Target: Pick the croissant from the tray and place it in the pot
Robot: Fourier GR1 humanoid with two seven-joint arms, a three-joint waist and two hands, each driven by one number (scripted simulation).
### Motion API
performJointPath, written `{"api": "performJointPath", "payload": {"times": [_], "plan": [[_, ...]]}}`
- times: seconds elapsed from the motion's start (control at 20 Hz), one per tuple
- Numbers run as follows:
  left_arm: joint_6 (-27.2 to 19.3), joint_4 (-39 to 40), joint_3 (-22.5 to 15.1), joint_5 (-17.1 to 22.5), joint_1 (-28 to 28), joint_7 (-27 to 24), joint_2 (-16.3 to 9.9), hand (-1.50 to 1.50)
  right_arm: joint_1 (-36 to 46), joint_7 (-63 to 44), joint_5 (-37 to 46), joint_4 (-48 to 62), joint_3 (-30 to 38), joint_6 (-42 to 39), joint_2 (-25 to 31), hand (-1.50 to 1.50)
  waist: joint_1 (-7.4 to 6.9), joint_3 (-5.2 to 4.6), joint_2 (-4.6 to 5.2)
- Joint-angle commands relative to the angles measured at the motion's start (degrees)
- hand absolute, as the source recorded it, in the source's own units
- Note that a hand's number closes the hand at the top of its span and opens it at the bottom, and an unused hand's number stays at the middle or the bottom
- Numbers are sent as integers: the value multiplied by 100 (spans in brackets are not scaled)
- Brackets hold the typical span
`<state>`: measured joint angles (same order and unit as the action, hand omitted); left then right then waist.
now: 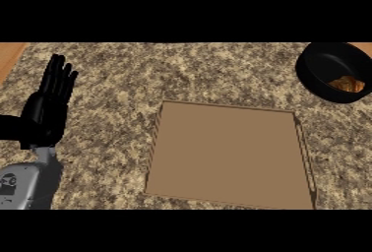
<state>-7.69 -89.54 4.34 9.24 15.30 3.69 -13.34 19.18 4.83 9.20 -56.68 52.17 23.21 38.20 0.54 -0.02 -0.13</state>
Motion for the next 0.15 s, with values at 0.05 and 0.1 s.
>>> {"api": "performJointPath", "payload": {"times": [0.05, 0.1], "plan": [[227, -61, 83, 20, -510, -456, 56, 0, -823, 169, -517, -433, 348, -363, 10, -150, -19, 1, 3], [101, 157, 116, -27, 151, -42, 9, 0, -894, 273, -543, -364, 307, -306, -15, -150, -12, 2, 10]]}}
